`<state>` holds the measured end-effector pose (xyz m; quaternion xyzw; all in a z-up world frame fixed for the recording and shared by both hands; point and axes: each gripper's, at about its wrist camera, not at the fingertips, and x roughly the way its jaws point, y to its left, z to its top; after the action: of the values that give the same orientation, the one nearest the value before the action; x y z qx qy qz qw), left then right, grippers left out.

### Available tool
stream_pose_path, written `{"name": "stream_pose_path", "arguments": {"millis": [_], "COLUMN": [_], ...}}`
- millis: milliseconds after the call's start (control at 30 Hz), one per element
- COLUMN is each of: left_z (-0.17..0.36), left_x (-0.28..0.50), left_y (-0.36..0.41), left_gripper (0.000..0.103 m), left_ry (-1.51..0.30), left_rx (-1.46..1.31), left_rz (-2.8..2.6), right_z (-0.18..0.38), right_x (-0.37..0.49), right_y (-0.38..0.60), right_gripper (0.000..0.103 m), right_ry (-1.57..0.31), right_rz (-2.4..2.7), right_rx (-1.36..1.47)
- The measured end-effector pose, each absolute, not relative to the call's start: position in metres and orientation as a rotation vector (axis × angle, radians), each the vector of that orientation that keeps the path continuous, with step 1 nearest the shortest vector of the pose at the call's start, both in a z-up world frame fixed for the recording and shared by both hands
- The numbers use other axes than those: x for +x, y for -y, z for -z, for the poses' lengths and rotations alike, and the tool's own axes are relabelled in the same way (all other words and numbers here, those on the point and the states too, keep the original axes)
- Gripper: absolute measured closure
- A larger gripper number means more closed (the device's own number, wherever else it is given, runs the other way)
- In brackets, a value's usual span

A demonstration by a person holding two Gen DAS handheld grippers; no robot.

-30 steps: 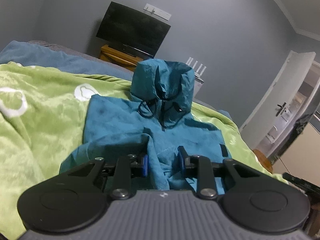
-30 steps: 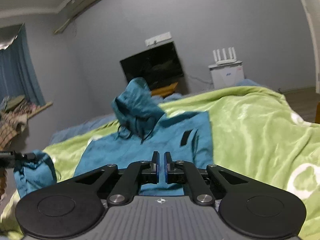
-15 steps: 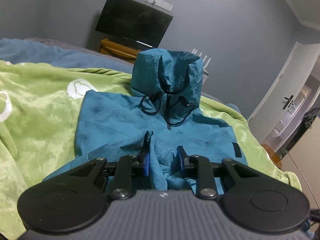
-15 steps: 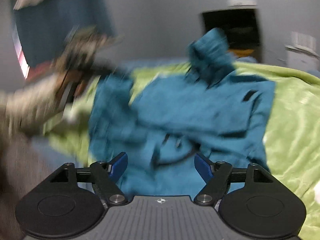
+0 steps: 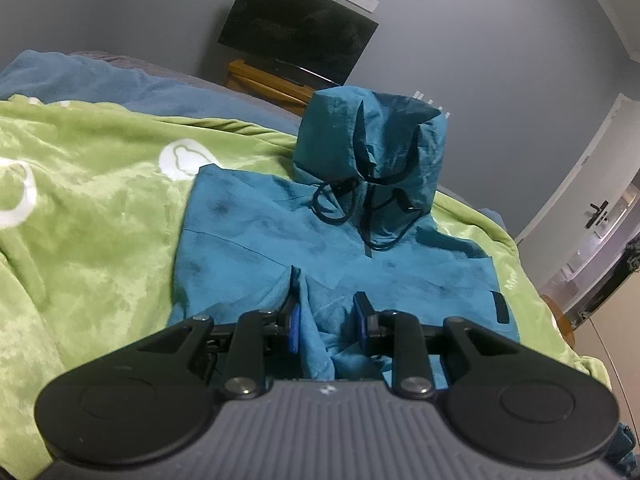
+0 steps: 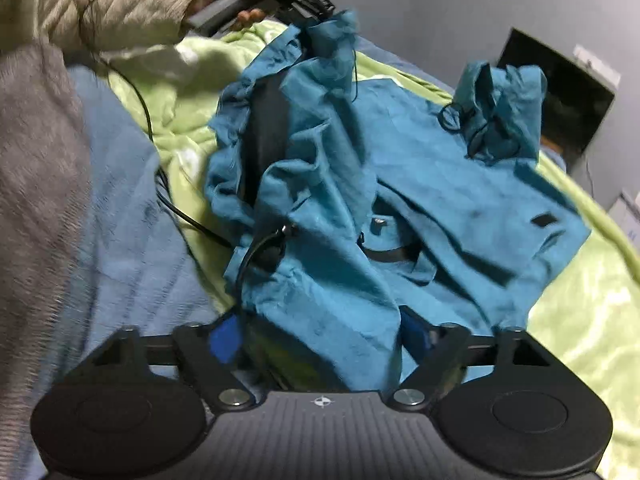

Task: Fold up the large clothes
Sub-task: 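Grasp the hem with both grippers and fold it up toward the hood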

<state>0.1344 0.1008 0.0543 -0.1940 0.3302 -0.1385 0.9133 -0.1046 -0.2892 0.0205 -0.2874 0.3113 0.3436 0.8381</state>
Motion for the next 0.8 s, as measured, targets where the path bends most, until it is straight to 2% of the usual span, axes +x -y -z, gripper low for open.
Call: {"name": "stream_pose_path", "arguments": {"millis": [33, 67, 167, 233, 367, 667, 700, 733, 800], "left_z": [-0.054, -0.053, -0.053, -0.053, -0.055, -0.061, -0.06, -0.058, -0.056], "left_x": [0.135, 0.135, 0.137, 0.139, 0.148, 0.195, 0.201, 0.206, 0.209], "left_y": [-0.102, -0.102, -0.104, -0.107, -0.111, -0.125, -0.129, -0.132, -0.139], "left_gripper": [0.079, 0.079, 0.079, 0.08, 0.08, 0.079, 0.076, 0.07, 0.051], "left_ry": [-0.682, -0.683, -0.679, -0.677, -0.668, -0.631, -0.634, -0.637, -0.604], "left_rx": [-0.398, -0.396, -0.381, -0.383, -0.374, -0.422, -0.442, -0.458, -0.466], "left_rz": [0.282, 0.28, 0.257, 0.241, 0.206, 0.09, 0.086, 0.085, 0.042], "right_z": [-0.02, -0.021, -0.029, -0.043, -0.068, -0.086, -0.081, -0.075, -0.057], "right_x": [-0.106, -0.106, -0.095, -0.085, -0.061, 0.052, 0.069, 0.083, 0.11], "right_y": [0.287, 0.287, 0.297, 0.312, 0.337, 0.378, 0.381, 0.383, 0.387], "right_gripper": [0.041, 0.056, 0.079, 0.086, 0.095, 0.096, 0.096, 0.096, 0.096], "right_ry": [-0.651, -0.662, -0.615, -0.554, -0.431, -0.372, -0.38, -0.388, -0.425], "right_rz": [-0.741, -0.751, -0.696, -0.636, -0.527, -0.305, -0.276, -0.245, -0.194], "right_rx": [-0.629, -0.619, -0.533, -0.415, -0.196, 0.123, 0.159, 0.184, 0.239]}}
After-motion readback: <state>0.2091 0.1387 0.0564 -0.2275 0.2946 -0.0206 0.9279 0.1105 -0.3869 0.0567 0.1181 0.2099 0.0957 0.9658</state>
